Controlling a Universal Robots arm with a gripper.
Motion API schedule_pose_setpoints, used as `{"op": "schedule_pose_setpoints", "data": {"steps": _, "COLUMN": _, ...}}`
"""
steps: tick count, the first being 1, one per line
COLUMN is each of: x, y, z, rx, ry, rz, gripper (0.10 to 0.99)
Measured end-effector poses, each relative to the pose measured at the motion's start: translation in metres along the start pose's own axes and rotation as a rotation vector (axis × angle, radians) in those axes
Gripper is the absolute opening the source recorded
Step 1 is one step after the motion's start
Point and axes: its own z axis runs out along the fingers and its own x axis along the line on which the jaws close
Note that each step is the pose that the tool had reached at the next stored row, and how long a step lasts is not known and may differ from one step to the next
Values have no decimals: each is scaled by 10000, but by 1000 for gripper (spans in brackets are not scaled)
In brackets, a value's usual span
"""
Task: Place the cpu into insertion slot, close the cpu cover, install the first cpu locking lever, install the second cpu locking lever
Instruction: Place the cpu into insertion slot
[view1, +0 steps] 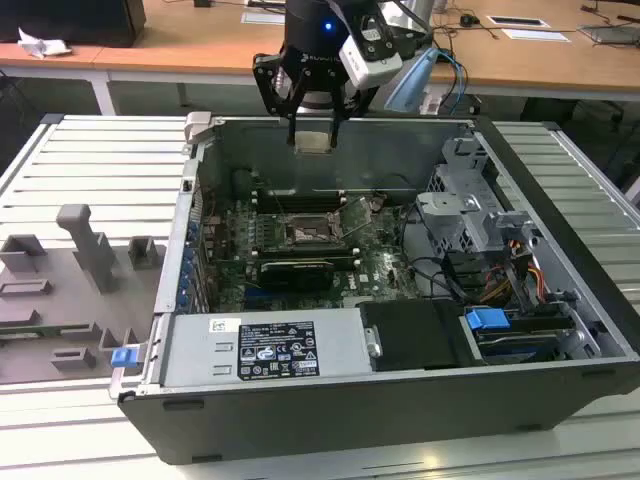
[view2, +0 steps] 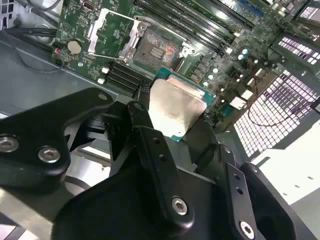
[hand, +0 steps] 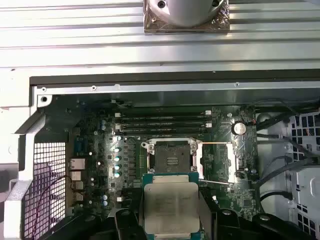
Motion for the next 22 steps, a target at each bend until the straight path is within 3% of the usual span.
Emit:
{"op": "schedule_pose_setpoints", "data": {"steps": 1, "x": 0, "y": 0, "z": 0, "rx": -2, "ry": -6, "rz": 69, "gripper": 533}}
{"op": "schedule_pose_setpoints", "data": {"steps": 3, "x": 0, "y": -1, "z": 4, "rx": -14, "ry": -74, "rz": 841, "gripper": 533}}
{"op": "schedule_pose_setpoints", "data": {"steps": 8, "x": 0, "y": -4, "z": 23, "rx": 1, "ry": -86, "rz": 974, "gripper": 533}}
{"op": "schedule_pose_setpoints", "data": {"steps": 14, "x": -1, "y": -5, "z": 32, "rx": -19, "ry": -174, "rz": 1956, "gripper": 533}}
{"op": "schedule_pose_setpoints", "data": {"steps": 15, "x": -1, "y": -5, "z": 37, "rx": -23, "ry": -200, "rz": 2232, "gripper": 533}}
{"op": "schedule_pose_setpoints", "data": {"steps": 17, "x": -1, "y": -7, "z": 54, "rx": -40, "ry": -294, "rz": 3305, "gripper": 533}}
{"op": "schedule_pose_setpoints", "data": {"steps": 22, "x": -1, "y": -8, "z": 71, "rx": -49, "ry": -380, "rz": 4242, "gripper": 533}}
